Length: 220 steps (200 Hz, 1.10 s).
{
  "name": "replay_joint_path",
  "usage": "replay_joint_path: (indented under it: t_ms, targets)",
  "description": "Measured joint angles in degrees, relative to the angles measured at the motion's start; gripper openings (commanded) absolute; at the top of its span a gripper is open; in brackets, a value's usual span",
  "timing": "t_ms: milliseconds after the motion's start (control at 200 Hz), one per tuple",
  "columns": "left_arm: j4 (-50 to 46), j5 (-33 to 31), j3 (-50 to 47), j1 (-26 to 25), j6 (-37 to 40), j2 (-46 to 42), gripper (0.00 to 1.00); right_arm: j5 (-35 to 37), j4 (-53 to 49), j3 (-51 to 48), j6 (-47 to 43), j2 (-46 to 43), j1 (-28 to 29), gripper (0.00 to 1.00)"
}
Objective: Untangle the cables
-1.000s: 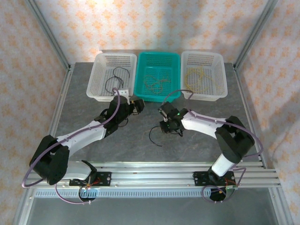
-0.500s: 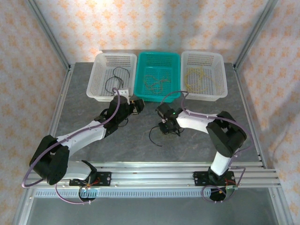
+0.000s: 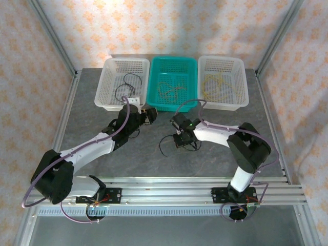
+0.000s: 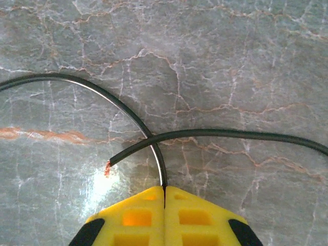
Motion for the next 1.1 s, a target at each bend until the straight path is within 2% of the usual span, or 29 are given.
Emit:
replay_joint_path:
  t_ms: [210, 370, 586, 656, 851, 1101]
  targets:
    - [0.00, 0.22, 0.00, 0.00, 0.28, -0.37, 0.58, -1.16, 3.13, -2.27, 0.22, -8.79, 0.00, 0.00]
    - [-0.74, 3.23, 1.88, 0.00, 2.14, 0.52, 0.62, -1.25, 5.70, -3.91, -0.55, -14.38, -0.02, 0.00]
    - [-2.84, 11.80, 5.51, 0.11, 6.56, 2.54, 0.70, -1.27, 6.36, -5.73, -2.34, -19.91, -1.07, 0.00]
    - [-3.50, 13.64, 5.53, 0.11, 7.37, 2.56, 0.70, -1.25, 6.88, -5.73, -2.80, -20.85, -1.33, 0.00]
    - [-4.59, 24.22, 5.75, 0.52, 10.01, 4.98, 0.70, -1.51, 6.99, -7.23, -6.29, -25.86, -3.02, 0.00]
    - [-6.01, 32.57, 6.14, 0.52, 12.09, 8.13, 0.67, -2.60, 6.80, -7.23, -8.07, -29.07, -3.76, 0.00]
